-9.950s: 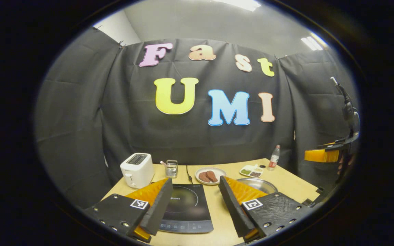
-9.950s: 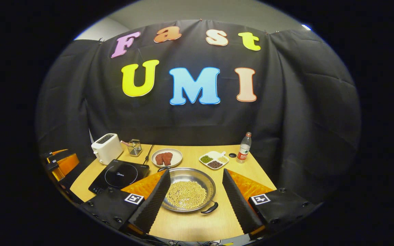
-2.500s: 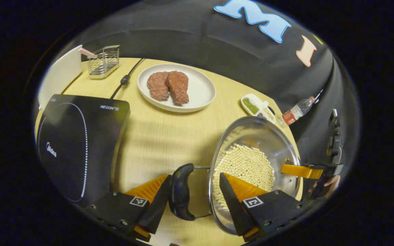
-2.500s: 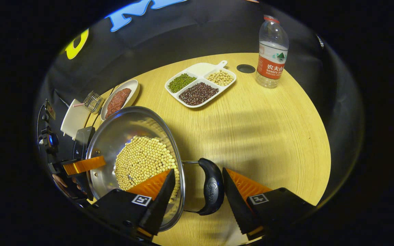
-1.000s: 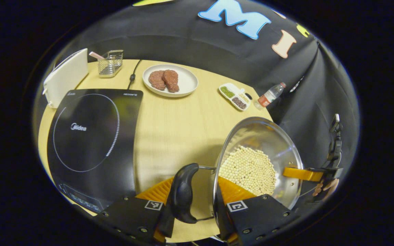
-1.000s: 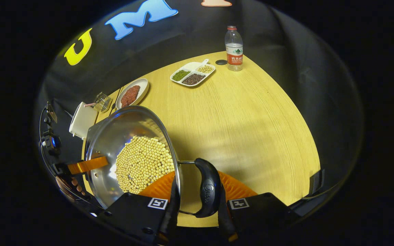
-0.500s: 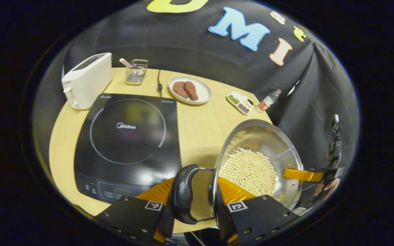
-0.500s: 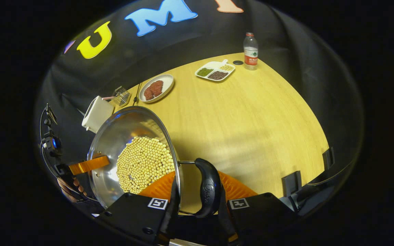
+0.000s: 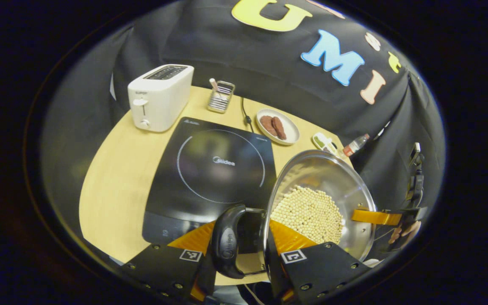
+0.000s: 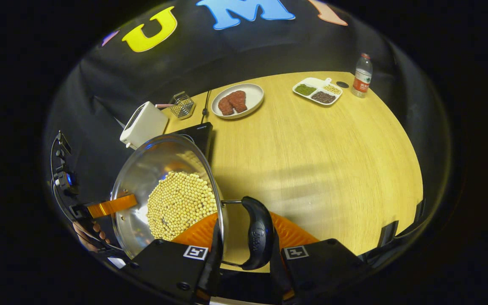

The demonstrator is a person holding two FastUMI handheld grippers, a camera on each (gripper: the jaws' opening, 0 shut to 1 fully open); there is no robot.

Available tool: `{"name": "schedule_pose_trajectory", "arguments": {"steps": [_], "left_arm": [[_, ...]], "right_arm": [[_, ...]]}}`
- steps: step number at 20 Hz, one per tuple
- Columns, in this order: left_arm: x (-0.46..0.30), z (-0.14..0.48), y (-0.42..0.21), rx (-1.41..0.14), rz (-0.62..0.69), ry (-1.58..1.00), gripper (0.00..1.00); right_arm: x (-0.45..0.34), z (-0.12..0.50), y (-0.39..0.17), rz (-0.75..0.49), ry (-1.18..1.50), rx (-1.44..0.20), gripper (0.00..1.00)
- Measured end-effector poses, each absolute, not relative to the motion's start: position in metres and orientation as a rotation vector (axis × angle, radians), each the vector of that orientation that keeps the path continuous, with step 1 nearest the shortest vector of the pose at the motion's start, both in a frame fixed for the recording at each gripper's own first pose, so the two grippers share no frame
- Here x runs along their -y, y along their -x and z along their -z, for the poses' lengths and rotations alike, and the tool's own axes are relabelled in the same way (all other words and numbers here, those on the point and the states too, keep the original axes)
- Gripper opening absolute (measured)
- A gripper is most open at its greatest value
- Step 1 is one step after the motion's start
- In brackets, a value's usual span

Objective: First push the handle of the pot to place it horizontally, then grasp the pot with both hands and set it on the induction cooktop.

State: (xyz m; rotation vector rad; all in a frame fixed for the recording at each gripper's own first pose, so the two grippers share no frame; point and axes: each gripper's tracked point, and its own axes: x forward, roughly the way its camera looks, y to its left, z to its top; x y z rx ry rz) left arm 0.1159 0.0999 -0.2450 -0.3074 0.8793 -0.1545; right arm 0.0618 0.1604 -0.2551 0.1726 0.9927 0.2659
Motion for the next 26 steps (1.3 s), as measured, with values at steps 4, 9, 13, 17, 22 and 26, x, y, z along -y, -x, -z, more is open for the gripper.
{"name": "schedule_pose_trajectory", "arguments": {"steps": [4, 9, 13, 17, 22, 26], "left_arm": [[-0.128, 0.250, -0.134, -0.870, 0.124, 0.300, 0.52], [-0.162, 0.248, -0.148, -0.855, 0.091, 0.315, 0.56], [-0.180, 0.255, -0.170, -0.850, 0.074, 0.305, 0.56], [-0.201, 0.271, -0.194, -0.848, 0.059, 0.314, 0.56], [-0.223, 0.290, -0.224, -0.847, 0.063, 0.290, 0.52], [-0.233, 0.301, -0.243, -0.842, 0.072, 0.271, 0.48]], "right_arm": [[-0.193, 0.255, -0.075, -0.296, -0.163, -1.005, 0.47], [-0.223, 0.254, -0.098, -0.326, -0.146, -0.993, 0.47], [-0.247, 0.260, -0.120, -0.335, -0.148, -0.997, 0.51], [-0.268, 0.273, -0.148, -0.337, -0.144, -0.973, 0.47], [-0.288, 0.294, -0.171, -0.322, -0.164, -0.974, 0.46], [-0.297, 0.304, -0.188, -0.304, -0.175, -0.976, 0.50]]}}
